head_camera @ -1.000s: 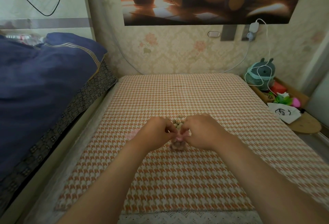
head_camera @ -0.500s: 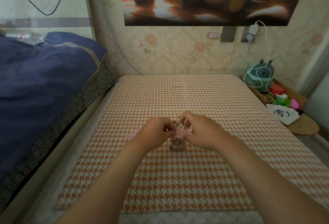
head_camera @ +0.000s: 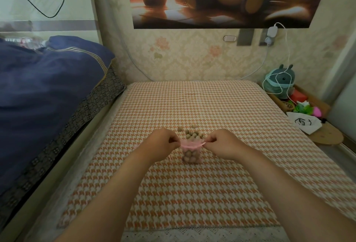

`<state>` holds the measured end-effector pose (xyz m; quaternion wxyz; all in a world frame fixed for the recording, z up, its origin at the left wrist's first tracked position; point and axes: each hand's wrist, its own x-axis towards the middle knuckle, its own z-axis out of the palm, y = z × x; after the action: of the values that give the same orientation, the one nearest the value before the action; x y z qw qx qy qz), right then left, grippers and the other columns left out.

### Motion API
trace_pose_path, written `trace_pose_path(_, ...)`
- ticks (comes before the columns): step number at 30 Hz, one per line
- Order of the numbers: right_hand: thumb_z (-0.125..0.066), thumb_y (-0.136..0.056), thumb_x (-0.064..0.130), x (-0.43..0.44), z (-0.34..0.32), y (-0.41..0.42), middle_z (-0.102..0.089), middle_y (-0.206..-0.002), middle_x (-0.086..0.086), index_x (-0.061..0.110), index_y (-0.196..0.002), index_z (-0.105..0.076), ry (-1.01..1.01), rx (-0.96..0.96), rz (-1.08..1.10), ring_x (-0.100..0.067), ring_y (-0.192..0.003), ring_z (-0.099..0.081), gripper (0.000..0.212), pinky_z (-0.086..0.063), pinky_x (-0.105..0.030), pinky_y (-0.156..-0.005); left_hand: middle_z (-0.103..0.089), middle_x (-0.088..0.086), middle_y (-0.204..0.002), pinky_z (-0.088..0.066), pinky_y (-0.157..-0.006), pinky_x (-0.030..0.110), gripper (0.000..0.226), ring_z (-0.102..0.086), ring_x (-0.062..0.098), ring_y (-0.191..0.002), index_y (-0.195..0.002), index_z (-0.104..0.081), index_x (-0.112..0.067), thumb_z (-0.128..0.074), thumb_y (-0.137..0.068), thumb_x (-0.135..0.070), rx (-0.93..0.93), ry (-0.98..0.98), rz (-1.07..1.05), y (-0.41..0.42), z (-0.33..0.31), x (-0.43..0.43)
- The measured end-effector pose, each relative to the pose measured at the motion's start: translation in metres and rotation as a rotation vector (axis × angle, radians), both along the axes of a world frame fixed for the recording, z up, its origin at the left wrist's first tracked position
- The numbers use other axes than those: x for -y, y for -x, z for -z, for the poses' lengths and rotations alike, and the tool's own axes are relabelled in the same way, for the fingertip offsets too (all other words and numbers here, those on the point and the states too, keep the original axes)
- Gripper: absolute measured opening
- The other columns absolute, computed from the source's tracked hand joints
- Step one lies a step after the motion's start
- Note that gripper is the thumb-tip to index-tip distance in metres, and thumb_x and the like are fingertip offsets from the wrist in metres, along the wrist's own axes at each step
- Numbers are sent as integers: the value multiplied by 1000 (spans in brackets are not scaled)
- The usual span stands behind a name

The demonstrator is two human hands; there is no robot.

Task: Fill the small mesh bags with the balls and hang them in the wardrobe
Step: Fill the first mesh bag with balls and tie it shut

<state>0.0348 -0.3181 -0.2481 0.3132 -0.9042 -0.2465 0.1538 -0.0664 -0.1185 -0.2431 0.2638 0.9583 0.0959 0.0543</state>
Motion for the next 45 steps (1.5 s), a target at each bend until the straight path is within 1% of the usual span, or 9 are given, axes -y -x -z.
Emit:
trace_pose_path(4,-70,-93,18,2,2,-5,-78,-89,-9,13,-87,-79,-108,-159,74,-26,-74,-75,12,-53,-34,-61,-65,-9,-77,-41,-58,19,14,-58,7,-68,-91,-75,-19,-65,-94,-29,-86,20,23,3,3,-8)
trace_pose_path(13,-68,-97,16,8,1,-10,-80,-91,-6,9,-102,-77,-304,-496,131,-15,-57,-65,12,-53,-30,-62,-68,2,-59,-48,-46,24,32,-56,14,-46,-67,-74,-16,-69,-88,-40,12,199,-161,12,3,-22)
trace_pose_path(17,-64,-100,17,10,3,-12,-80,-97,-8,6,-104,-75,-289,-638,140,-15,-60,-65,16,-51,-30,-61,-60,15,-56,-47,-51,28,40,-55,20,-47,-75,-71,-4,-61,-95,-37,-20,433,-268,15,9,-28)
trace_pose_path(21,-63,-100,19,10,5,-13,-80,-99,-9,6,-106,-73,-326,-722,209,-15,-61,-65,17,-52,-32,-64,-56,9,-57,-46,-47,23,38,-53,17,-48,-84,-72,0,-61,-96,-35,-28,622,-393,16,12,-28)
trace_pose_path(27,-58,-103,22,-10,3,-4,-80,-86,-1,10,-106,-70,-633,-852,419,-14,-68,-65,18,-50,-29,-63,-52,1,-65,-52,-56,27,29,-51,15,-57,-79,-62,-8,-59,-97,-31,-39,1032,-397,9,11,-18)
trace_pose_path(32,-56,-104,18,-15,5,0,-76,-70,0,10,-97,-68,-681,-907,552,-15,-68,-63,15,-49,-29,-63,-48,2,-63,-51,-52,26,30,-49,14,-57,-75,-59,-8,-57,-99,-25,-34,1148,-477,6,13,-21)
trace_pose_path(36,-52,-106,16,-20,8,2,-72,-81,-5,8,-98,-64,-739,-887,620,-18,-67,-63,16,-51,-32,-61,-46,3,-63,-50,-47,25,31,-48,14,-55,-73,-57,-8,-55,-100,-24,-7,1170,-482,3,16,-15)
trace_pose_path(40,-51,-106,17,-22,7,3,-72,-84,-5,7,-97,-63,-788,-908,592,-19,-71,-65,19,-53,-34,-64,-52,4,-67,-53,-57,28,31,-52,16,-61,-73,-56,-9,-54,-100,-23,74,1329,-476,1,14,-14)
trace_pose_path(45,-49,-107,17,-20,10,2,-69,-82,-4,6,-101,-63,-720,-899,644,-18,-68,-63,19,-51,-34,-61,-58,6,-77,-55,-58,28,29,-57,16,-65,-75,-58,-8,-56,-99,-24,-24,1295,-448,0,19,-15)
